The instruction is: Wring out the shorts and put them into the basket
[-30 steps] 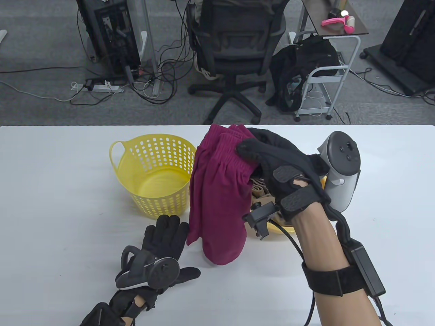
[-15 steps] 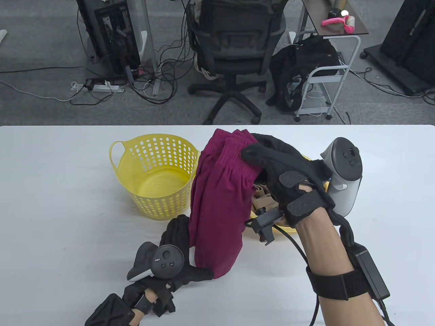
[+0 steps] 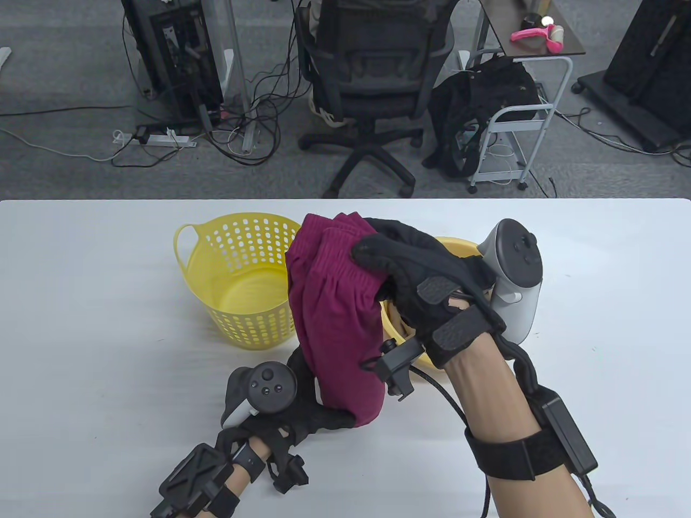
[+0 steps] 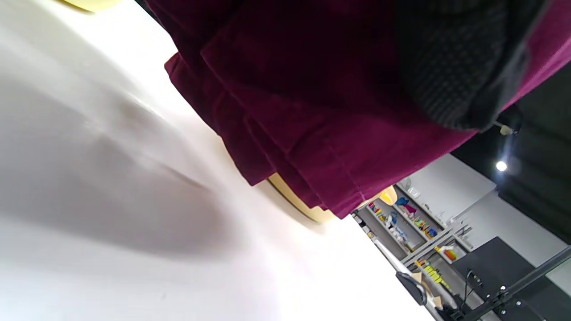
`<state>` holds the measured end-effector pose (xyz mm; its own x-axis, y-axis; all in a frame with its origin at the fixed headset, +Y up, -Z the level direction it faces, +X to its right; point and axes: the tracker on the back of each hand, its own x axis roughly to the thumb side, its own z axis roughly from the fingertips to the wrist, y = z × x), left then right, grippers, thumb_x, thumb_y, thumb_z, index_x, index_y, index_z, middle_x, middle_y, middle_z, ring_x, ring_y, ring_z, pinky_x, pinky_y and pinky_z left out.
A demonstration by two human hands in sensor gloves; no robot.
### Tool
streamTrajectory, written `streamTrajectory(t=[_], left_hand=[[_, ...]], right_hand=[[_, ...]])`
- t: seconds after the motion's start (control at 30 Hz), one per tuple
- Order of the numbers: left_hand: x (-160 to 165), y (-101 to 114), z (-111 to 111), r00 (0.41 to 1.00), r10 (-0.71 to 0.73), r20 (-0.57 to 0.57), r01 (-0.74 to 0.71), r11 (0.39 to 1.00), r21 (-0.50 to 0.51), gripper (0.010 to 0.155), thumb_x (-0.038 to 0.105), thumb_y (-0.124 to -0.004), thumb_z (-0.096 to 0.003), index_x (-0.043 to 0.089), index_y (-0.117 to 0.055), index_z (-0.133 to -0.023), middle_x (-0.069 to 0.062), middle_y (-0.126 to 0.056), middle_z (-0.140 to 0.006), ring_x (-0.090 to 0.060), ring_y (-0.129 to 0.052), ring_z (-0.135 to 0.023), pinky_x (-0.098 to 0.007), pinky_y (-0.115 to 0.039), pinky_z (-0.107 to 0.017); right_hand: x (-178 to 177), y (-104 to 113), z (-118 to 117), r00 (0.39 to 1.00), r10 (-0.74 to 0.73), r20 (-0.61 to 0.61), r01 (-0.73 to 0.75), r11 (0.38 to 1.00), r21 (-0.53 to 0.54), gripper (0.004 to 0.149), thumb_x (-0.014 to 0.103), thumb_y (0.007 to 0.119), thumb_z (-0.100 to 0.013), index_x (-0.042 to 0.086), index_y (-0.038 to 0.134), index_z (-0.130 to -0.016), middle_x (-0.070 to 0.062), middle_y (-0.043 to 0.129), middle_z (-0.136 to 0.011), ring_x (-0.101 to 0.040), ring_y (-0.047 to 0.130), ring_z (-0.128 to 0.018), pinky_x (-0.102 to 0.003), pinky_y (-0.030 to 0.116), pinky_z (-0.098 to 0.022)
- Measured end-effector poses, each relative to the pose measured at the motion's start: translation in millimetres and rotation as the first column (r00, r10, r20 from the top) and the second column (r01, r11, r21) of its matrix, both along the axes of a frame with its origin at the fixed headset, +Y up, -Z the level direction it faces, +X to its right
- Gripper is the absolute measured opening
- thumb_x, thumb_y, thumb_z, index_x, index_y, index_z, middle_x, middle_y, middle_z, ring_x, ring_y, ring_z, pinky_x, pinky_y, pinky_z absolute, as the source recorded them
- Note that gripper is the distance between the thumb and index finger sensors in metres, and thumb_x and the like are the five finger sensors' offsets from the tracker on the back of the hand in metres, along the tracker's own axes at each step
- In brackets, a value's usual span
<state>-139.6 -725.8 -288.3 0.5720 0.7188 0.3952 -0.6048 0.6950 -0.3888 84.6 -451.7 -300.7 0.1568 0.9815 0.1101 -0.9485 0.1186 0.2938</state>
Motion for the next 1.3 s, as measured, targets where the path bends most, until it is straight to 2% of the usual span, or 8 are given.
streamTrajectory(t=[0.2, 0.3, 0.43, 0.63, 0.73, 0.83, 1.1, 1.3], left_hand=[[-3, -2, -3, 0.989, 0.15, -0.009, -0.151, 0.988, -0.039, 0.125, 0.051, -0.102, -0.0353, 0.004, -0.016, -0.112, -0.025, -0.041, -0.121, -0.057, -0.047, -0.113, -0.078, -0.043, -0.068], [-3, 0, -3, 0.989, 0.149, -0.007, -0.149, 0.989, -0.022, 0.119, 0.048, -0.102, -0.0366, 0.005, -0.021, -0.113, -0.024, -0.05, -0.118, -0.056, -0.056, -0.11, -0.078, -0.047, -0.068], [-4, 2, -4, 0.985, 0.172, -0.011, -0.172, 0.985, -0.005, 0.107, 0.042, -0.103, -0.0387, 0.008, -0.032, -0.112, -0.016, -0.066, -0.112, -0.049, -0.071, -0.106, -0.076, -0.051, -0.069], [-6, 6, -6, 0.98, 0.197, -0.037, -0.195, 0.98, 0.042, 0.078, 0.03, -0.101, -0.045, 0.014, -0.055, -0.106, -0.001, -0.091, -0.088, -0.034, -0.094, -0.09, -0.071, -0.059, -0.069], [-8, 9, -5, 0.985, 0.169, -0.022, -0.168, 0.984, 0.056, 0.06, 0.028, -0.096, -0.05, 0.02, -0.065, -0.101, -0.004, -0.093, -0.087, -0.035, -0.096, -0.085, -0.071, -0.059, -0.068], [-11, 12, -5, 0.99, 0.135, -0.027, -0.133, 0.989, 0.065, 0.038, 0.026, -0.09, -0.0534, 0.024, -0.079, -0.09, -0.007, -0.093, -0.085, -0.039, -0.095, -0.082, -0.073, -0.06, -0.067], [-22, 15, -4, 0.998, 0.043, -0.052, -0.039, 0.996, 0.081, 0.036, 0.026, -0.086, -0.0539, 0.019, -0.079, -0.088, -0.008, -0.093, -0.081, -0.041, -0.095, -0.079, -0.073, -0.062, -0.064], [-27, 17, -6, 0.997, -0.061, -0.049, 0.064, 0.995, 0.072, 0.036, 0.027, -0.086, -0.0528, 0.017, -0.08, -0.087, -0.008, -0.094, -0.079, -0.041, -0.096, -0.078, -0.074, -0.063, -0.062]], right_hand=[[-5, 0, -2, 0.999, -0.037, -0.02, 0.037, 0.999, -0.008, 0.066, 0.051, 0.087, -0.054, 0.0, 0.071, -0.094, -0.015, 0.089, -0.077, -0.036, 0.095, -0.061, -0.04, 0.086, -0.046], [-5, 0, -2, 0.999, -0.038, -0.019, 0.038, 0.999, -0.006, 0.066, 0.051, 0.087, -0.054, 0.0, 0.071, -0.094, -0.015, 0.089, -0.077, -0.035, 0.095, -0.061, -0.04, 0.087, -0.046], [-2, -1, -2, 0.999, -0.05, -0.015, 0.05, 0.999, -0.009, 0.066, 0.051, 0.087, -0.055, 0.0, 0.07, -0.094, -0.015, 0.089, -0.077, -0.035, 0.095, -0.062, -0.04, 0.086, -0.046], [5, -1, 0, 0.998, -0.055, -0.006, 0.055, 0.998, -0.007, 0.066, 0.051, 0.087, -0.055, 0.0, 0.07, -0.094, -0.015, 0.088, -0.078, -0.035, 0.094, -0.062, -0.04, 0.086, -0.046], [10, -2, 0, 0.998, -0.056, 0.003, 0.056, 0.998, -0.008, 0.066, 0.051, 0.087, -0.055, 0.0, 0.07, -0.094, -0.015, 0.088, -0.078, -0.035, 0.094, -0.062, -0.04, 0.086, -0.046], [14, -3, 0, 0.999, -0.042, 0.017, 0.042, 0.999, -0.005, 0.066, 0.051, 0.087, -0.055, 0.0, 0.07, -0.095, -0.015, 0.088, -0.078, -0.036, 0.094, -0.062, -0.04, 0.086, -0.047], [27, -5, 0, 0.998, -0.013, 0.06, 0.013, 1.0, -0.003, 0.066, 0.05, 0.086, -0.055, 0.001, 0.069, -0.095, -0.015, 0.087, -0.079, -0.036, 0.093, -0.063, -0.04, 0.086, -0.047], [45, -12, -6, 0.988, 0.049, 0.148, -0.048, 0.999, -0.006, 0.066, 0.05, 0.086, -0.055, 0.0, 0.069, -0.095, -0.015, 0.087, -0.08, -0.036, 0.093, -0.063, -0.04, 0.086, -0.047]])
